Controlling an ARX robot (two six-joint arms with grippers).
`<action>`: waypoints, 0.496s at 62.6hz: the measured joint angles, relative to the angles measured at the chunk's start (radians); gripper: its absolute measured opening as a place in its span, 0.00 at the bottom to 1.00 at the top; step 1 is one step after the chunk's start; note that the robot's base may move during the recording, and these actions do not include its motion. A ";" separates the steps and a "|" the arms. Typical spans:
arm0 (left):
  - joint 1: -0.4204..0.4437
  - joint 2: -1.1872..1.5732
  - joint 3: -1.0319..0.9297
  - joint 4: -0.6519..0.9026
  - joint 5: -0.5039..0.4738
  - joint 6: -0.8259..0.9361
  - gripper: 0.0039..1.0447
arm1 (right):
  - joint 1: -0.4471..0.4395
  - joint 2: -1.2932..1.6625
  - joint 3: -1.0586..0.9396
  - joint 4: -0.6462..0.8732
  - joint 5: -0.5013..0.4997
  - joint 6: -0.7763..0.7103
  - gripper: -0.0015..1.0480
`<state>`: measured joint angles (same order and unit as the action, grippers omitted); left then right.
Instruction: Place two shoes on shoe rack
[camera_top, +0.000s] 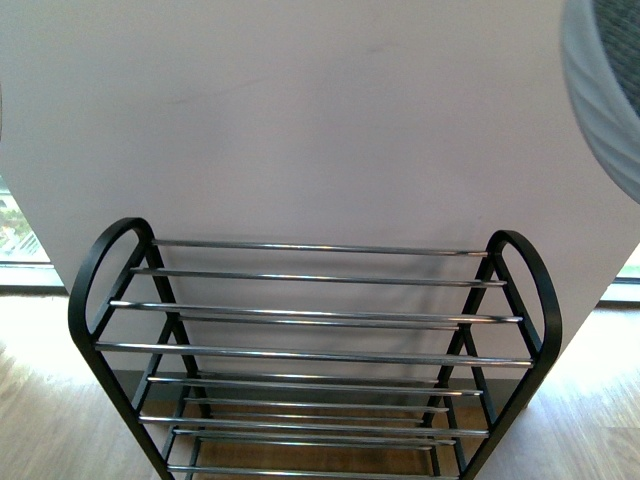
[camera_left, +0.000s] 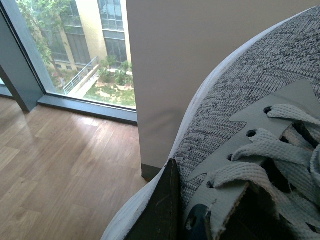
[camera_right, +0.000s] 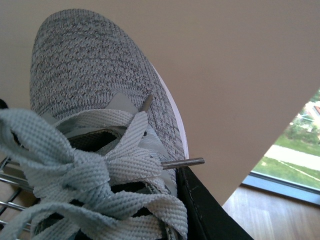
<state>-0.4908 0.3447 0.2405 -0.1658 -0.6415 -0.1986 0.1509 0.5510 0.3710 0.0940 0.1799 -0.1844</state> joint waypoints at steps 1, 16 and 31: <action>0.000 0.000 0.000 0.000 0.000 0.000 0.01 | 0.018 0.021 0.017 0.000 0.015 0.000 0.03; 0.000 0.000 0.000 0.000 0.001 0.000 0.01 | 0.148 0.278 0.202 -0.045 0.126 0.036 0.03; 0.000 0.000 0.000 0.000 0.002 0.000 0.01 | 0.238 0.551 0.345 -0.121 0.145 0.177 0.03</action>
<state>-0.4908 0.3447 0.2405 -0.1658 -0.6399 -0.1986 0.3885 1.1019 0.7158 -0.0265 0.3244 -0.0074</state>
